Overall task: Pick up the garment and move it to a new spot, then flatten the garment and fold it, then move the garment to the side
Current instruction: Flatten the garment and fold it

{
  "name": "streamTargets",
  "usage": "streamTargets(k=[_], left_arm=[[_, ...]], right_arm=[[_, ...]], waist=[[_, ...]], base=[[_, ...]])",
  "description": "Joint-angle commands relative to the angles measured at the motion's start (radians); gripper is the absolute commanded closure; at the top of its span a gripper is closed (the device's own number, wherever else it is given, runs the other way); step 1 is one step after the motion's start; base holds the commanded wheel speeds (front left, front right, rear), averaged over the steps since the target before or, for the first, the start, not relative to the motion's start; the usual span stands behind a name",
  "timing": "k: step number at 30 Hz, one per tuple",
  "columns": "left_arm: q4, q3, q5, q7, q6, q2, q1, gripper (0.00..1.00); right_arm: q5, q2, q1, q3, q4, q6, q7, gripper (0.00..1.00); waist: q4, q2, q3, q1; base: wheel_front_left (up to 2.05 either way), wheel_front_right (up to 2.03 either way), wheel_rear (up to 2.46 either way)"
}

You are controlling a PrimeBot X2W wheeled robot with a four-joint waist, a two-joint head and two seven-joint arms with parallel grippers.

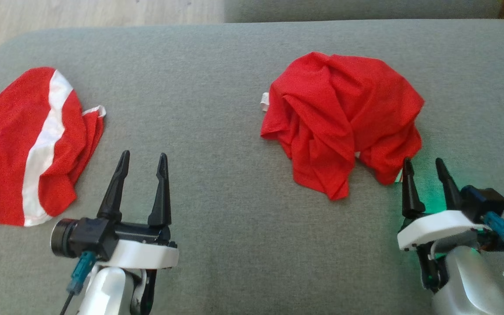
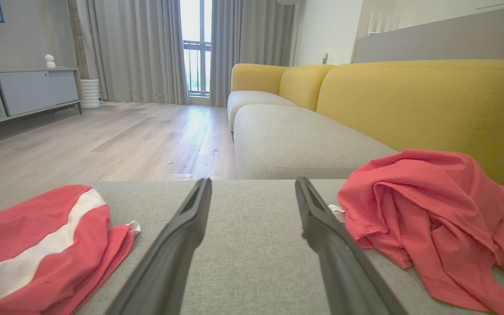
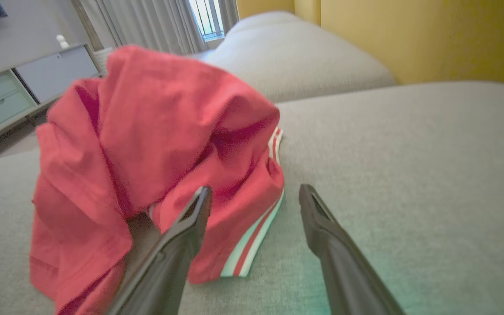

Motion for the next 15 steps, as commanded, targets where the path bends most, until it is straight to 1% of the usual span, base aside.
streamTargets(k=[1,5,7,8,12,13,14,15], left_arm=[[-0.021,0.039,0.009,-0.005,-0.006,-0.001,-0.043,0.00],[-0.014,0.039,0.013,-0.005,-0.017,-0.010,-0.050,0.00],[-0.013,0.039,0.012,-0.005,-0.022,-0.015,-0.054,0.00],[-0.014,0.041,0.011,-0.005,-0.024,-0.019,-0.058,0.00],[-0.012,0.040,-0.001,-0.005,-0.037,-0.024,-0.062,0.00],[-0.012,0.038,-0.002,-0.005,-0.040,-0.025,-0.063,0.00],[-0.011,0.036,-0.002,-0.005,-0.043,-0.026,-0.063,0.00],[-0.010,0.035,-0.002,-0.005,-0.045,-0.027,-0.064,0.00]], right_arm=[[0.010,-0.004,-0.050,0.020,0.029,0.008,-0.011,0.00],[0.046,-0.004,-0.121,0.020,0.196,0.008,-0.010,0.00],[0.043,-0.004,-0.155,0.031,0.266,0.008,-0.010,0.00],[0.054,-0.004,-0.185,0.039,0.334,0.008,-0.009,0.00],[0.082,-0.004,-0.237,0.076,0.442,0.008,-0.008,0.00],[0.090,-0.004,-0.246,0.089,0.460,0.008,-0.008,0.34],[0.100,-0.004,-0.253,0.099,0.475,0.008,-0.009,0.88],[0.106,-0.004,-0.260,0.104,0.485,0.008,-0.009,1.00]], waist=[[0.018,0.0000,0.012,-0.0001],[0.038,0.0000,0.024,-0.0001],[0.047,0.0000,0.031,-0.0001],[0.053,0.0000,0.039,-0.0001],[0.061,0.0000,0.049,-0.0001],[0.062,0.0000,0.051,-0.0001],[0.063,0.0000,0.051,-0.0001],[0.064,0.0000,0.051,-0.0001]], base=[[0.00,0.00,0.00],[0.00,0.00,0.00],[0.00,0.00,0.00],[0.00,0.00,0.00],[0.00,0.00,0.00],[0.00,0.00,0.00],[0.00,0.00,0.00],[0.00,0.00,0.00]])
